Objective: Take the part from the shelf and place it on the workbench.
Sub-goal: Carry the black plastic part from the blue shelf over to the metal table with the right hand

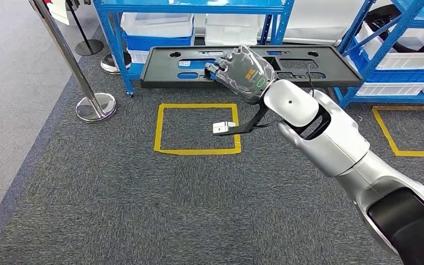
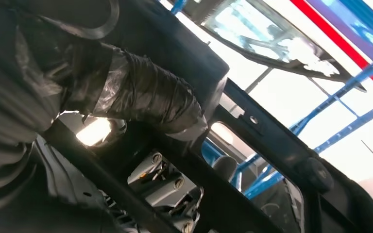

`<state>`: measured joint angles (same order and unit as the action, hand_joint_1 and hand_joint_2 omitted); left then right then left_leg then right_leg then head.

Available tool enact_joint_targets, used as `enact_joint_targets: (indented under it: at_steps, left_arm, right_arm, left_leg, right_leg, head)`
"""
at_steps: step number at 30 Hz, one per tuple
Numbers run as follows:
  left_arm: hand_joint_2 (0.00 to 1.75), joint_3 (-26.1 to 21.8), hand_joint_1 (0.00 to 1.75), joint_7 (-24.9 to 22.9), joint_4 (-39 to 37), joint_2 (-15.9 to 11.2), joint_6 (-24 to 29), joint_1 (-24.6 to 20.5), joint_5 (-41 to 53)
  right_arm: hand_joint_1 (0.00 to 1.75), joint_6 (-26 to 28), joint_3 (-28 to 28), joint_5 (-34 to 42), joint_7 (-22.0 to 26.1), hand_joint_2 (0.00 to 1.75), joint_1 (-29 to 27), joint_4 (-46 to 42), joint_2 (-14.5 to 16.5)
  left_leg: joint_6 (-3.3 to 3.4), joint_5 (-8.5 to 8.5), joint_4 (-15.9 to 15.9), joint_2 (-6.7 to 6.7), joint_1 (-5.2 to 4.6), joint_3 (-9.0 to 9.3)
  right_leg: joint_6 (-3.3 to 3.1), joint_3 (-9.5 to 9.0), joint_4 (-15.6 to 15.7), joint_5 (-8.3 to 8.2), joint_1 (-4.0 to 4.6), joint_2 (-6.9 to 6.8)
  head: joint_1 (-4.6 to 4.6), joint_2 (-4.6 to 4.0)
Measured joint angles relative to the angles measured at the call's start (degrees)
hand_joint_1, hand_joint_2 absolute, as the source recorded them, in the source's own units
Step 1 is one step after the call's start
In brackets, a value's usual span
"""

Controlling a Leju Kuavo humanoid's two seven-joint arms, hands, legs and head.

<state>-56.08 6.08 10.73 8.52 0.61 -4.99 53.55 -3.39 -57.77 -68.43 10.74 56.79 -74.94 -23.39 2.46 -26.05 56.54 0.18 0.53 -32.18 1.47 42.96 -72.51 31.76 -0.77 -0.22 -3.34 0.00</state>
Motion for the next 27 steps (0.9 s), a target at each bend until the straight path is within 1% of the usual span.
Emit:
enact_joint_targets:
  at_steps: [1,2,3,4,5,6,7,8,10,11,12,13,14,15,16,17,18,19,20,21,22,23,24,25,26,27]
  left_arm:
    - [1.75,-0.1,0.0,0.02,0.0,-0.03,0.01,0.0,0.02]
    - [1.75,-0.17,0.0,0.04,0.0,-0.05,0.01,0.01,0.02]
    - [1.75,-0.21,0.0,0.04,0.0,-0.07,0.01,0.01,0.02]
    - [1.75,-0.23,0.0,0.04,0.0,-0.05,0.01,-0.01,0.02]
    - [1.75,-0.24,0.0,0.04,0.0,-0.02,0.01,-0.04,0.03]
    - [1.75,-0.25,0.0,0.04,0.0,0.01,0.01,-0.09,0.04]
    - [1.75,-0.25,0.0,0.03,0.0,0.03,0.01,-0.11,0.06]
    - [1.75,-0.26,0.0,0.03,0.0,0.05,0.02,-0.09,0.07]
    - [1.75,-0.29,0.0,0.02,0.0,-0.01,0.04,0.04,0.07]
    - [1.75,-0.31,0.0,0.0,0.0,-0.04,0.05,0.11,0.06]
    - [1.75,-0.32,0.0,-0.02,0.0,-0.06,0.05,0.13,0.06]
    - [1.75,-0.33,0.0,-0.03,0.0,-0.08,0.05,0.13,0.06]
    - [1.75,-0.33,0.0,-0.04,0.0,-0.06,0.05,0.12,0.06]
    - [1.75,-0.33,0.0,-0.04,0.0,-0.06,0.04,0.11,0.06]
    - [1.75,-0.34,0.0,-0.04,0.0,-0.07,0.04,0.11,0.06]
    - [1.75,-0.35,0.0,-0.04,0.0,-0.07,0.03,0.14,0.06]
    - [1.75,-0.36,0.0,-0.04,0.0,-0.07,0.02,0.16,0.06]
    - [1.75,-0.38,0.0,-0.04,0.0,-0.07,0.02,0.16,0.06]
    - [1.75,-0.39,0.0,-0.04,0.0,-0.09,0.02,0.13,0.06]
    - [1.75,-0.4,0.0,-0.04,0.0,-0.1,0.02,0.08,0.06]
    - [1.75,-0.41,0.0,-0.04,0.0,-0.11,0.02,0.04,0.06]
    - [1.75,-0.42,0.0,-0.04,0.0,-0.13,0.02,0.02,0.06]
    - [1.75,-0.44,0.0,-0.04,0.0,-0.12,0.02,0.05,0.06]
    - [1.75,-0.47,0.0,-0.04,0.0,-0.12,0.02,0.09,0.06]
    - [1.75,-0.5,0.0,-0.04,0.0,-0.09,0.02,0.12,0.06]
    - [1.75,-0.52,0.0,-0.04,0.0,-0.06,0.02,0.12,0.06]
  right_arm:
    - [1.75,-0.15,-0.06,-0.16,-0.01,1.75,0.0,0.01,0.01]
    - [1.75,-0.29,-0.12,-0.3,-0.01,1.75,0.02,0.01,0.04]
    - [1.75,-0.38,-0.16,-0.4,-0.01,1.75,0.08,0.01,0.08]
    - [1.75,-0.45,-0.19,-0.49,-0.01,1.75,0.23,0.01,0.11]
    - [1.75,-0.49,-0.21,-0.57,-0.01,1.75,0.45,0.02,0.17]
    - [1.75,-0.5,-0.23,-0.62,-0.01,1.75,0.7,0.02,0.21]
    - [1.75,-0.52,-0.27,-0.68,-0.01,1.75,0.92,0.04,0.25]
    - [1.75,-0.56,-0.32,-0.73,-0.01,1.75,1.06,0.06,0.32]
    - [1.75,-0.62,-0.4,-0.8,-0.01,1.75,1.22,0.08,0.56]
    - [1.75,-0.64,-0.43,-0.82,-0.01,1.75,1.33,0.07,0.71]
    - [1.75,-0.64,-0.43,-0.84,-0.02,1.75,1.47,0.07,0.83]
    - [1.75,-0.65,-0.43,-0.85,-0.03,1.75,1.6,0.06,0.9]
    - [1.75,-0.66,-0.43,-0.87,-0.04,1.75,1.67,0.07,0.9]
    - [1.75,-0.66,-0.44,-0.9,-0.05,1.75,1.69,0.08,0.9]
    - [1.75,-0.67,-0.44,-0.92,-0.05,1.75,1.69,0.08,0.9]
    - [1.75,-0.68,-0.45,-0.94,-0.05,1.75,1.67,0.09,0.9]
    - [1.75,-0.69,-0.45,-0.96,-0.05,1.75,1.68,0.1,0.9]
    - [1.75,-0.69,-0.45,-0.97,-0.05,1.75,1.71,0.1,0.9]
    - [1.75,-0.68,-0.45,-0.98,-0.05,1.75,1.78,0.09,0.9]
    - [1.75,-0.68,-0.45,-0.98,-0.05,1.75,1.87,0.1,0.9]
    - [1.75,-0.67,-0.46,-0.99,-0.05,1.75,1.96,0.11,0.9]
    - [1.75,-0.67,-0.46,-0.99,-0.05,1.75,2.02,0.12,0.95]
    - [1.75,-0.68,-0.47,-0.99,-0.05,1.75,2.06,0.13,1.03]
    - [1.75,-0.68,-0.48,-0.99,-0.05,1.75,2.08,0.13,1.13]
    - [1.75,-0.69,-0.48,-1.0,-0.05,1.75,2.12,0.13,1.22]
    - [1.75,-0.71,-0.48,-1.02,-0.05,1.75,2.19,0.14,1.28]
  left_leg:
    - [-0.06,0.25,0.27,-0.25,0.0,-0.58]
    - [-0.17,0.45,0.58,-0.59,0.0,-1.11]
    - [-0.28,0.58,0.95,-0.98,0.0,-1.58]
    - [-0.39,0.66,1.36,-1.36,0.02,-1.98]
    - [-0.58,0.75,1.79,-1.72,-0.05,-2.44]
    - [-0.81,0.86,2.16,-2.08,-0.09,-2.89]
    - [-1.11,1.03,2.4,-2.4,-0.09,-3.28]
    - [-1.51,1.27,2.48,-2.78,-0.09,-3.61]
    - [-2.21,1.49,2.6,-3.35,-0.02,-4.04]
    - [-2.54,0.9,3.28,-3.14,-0.05,-4.49]
    - [-2.84,-0.37,4.96,-2.62,-0.04,-5.31]
    - [-3.11,-2.23,7.75,-1.89,0.06,-6.52]
    - [-3.4,-4.35,11.5,-1.22,0.13,-8.06]
    - [-3.62,-6.03,15.14,-0.84,0.22,-9.46]
    - [-3.75,-6.86,17.55,-0.63,0.27,-10.23]
    - [-3.77,-6.69,17.96,-0.5,0.27,-9.99]
    - [-3.68,-5.51,15.94,-0.33,0.25,-8.55]
    - [-3.42,-3.77,12.03,0.2,0.18,-6.09]
    - [-3.03,-2.52,7.83,1.29,-0.07,-3.63]
    - [-2.57,-1.56,4.46,2.11,-0.35,-1.78]
    - [-2.13,-1.09,2.39,2.7,-0.62,-0.76]
    - [-1.77,-1.08,1.78,2.8,-0.84,-0.67]
    - [-1.44,-0.72,1.63,2.21,-0.89,-0.84]
    - [-1.11,-0.34,1.3,1.78,-0.69,-0.84]
    - [-0.76,0.1,0.89,1.35,-0.51,-0.81]
    - [-0.4,0.55,0.47,0.95,-0.33,-0.83]
  right_leg:
    - [0.05,0.37,-2.0,0.75,-0.04,0.0]
    - [0.04,-0.46,-1.77,0.43,-0.08,0.04]
    - [-0.03,-2.44,0.69,-0.75,-0.12,0.2]
    - [-0.2,-5.08,4.62,-2.11,-0.16,0.72]
    - [-0.4,-7.44,8.36,-3.06,-0.14,1.5]
    - [-0.64,-8.96,11.02,-3.61,-0.09,2.09]
    - [-0.86,-9.59,12.36,-3.71,0.01,2.46]
    - [-1.05,-9.53,12.53,-3.69,0.15,2.38]
    - [-1.72,-9.32,12.79,-4.2,0.02,1.36]
    - [-2.14,-9.25,13.01,-4.49,-0.13,0.85]
    - [-2.56,-9.13,13.24,-4.79,-0.29,0.3]
    - [-2.87,-8.97,13.35,-5.01,-0.28,-0.22]
    - [-3.06,-8.73,13.36,-5.18,-0.22,-0.68]
    - [-3.13,-8.47,13.32,-5.31,-0.14,-1.17]
    - [-3.14,-8.25,13.25,-5.42,-0.06,-1.65]
    - [-3.11,-8.05,13.15,-5.5,-0.01,-2.15]
    - [-3.06,-7.93,13.05,-5.55,0.03,-2.61]
    - [-3.03,-7.88,12.96,-5.57,0.09,-3.11]
    - [-2.93,-7.87,12.9,-5.59,0.21,-3.61]
    - [-2.75,-7.85,12.88,-5.66,0.32,-4.06]
    - [-2.51,-7.83,12.88,-5.77,0.43,-4.49]
    - [-2.21,-7.8,12.95,-5.92,0.5,-4.9]
    - [-1.91,-7.83,13.09,-6.11,0.52,-5.32]
    - [-1.57,-7.83,13.13,-6.08,0.5,-5.37]
    - [-1.25,-7.71,12.8,-5.64,0.41,-4.61]
    - [-1.0,-7.18,11.54,-4.53,0.31,-3.38]
  head:
    - [0.0,0.0]
    - [0.0,0.0]
    - [0.0,0.0]
    - [-0.01,0.0]
    - [0.0,0.0]
    - [-0.01,0.0]
    - [0.0,0.0]
    - [0.01,0.0]
    - [0.02,0.0]
    - [0.04,0.0]
    - [0.05,0.0]
    - [0.07,0.0]
    - [0.09,0.0]
    - [0.08,0.0]
    - [0.09,0.0]
    - [0.09,0.0]
    - [0.09,0.0]
    - [0.09,0.0]
    - [0.09,0.0]
    - [0.08,0.0]
    - [0.08,0.0]
    - [0.08,0.0]
    - [0.08,0.0]
    - [0.08,0.0]
    - [0.06,0.0]
    - [0.05,0.0]
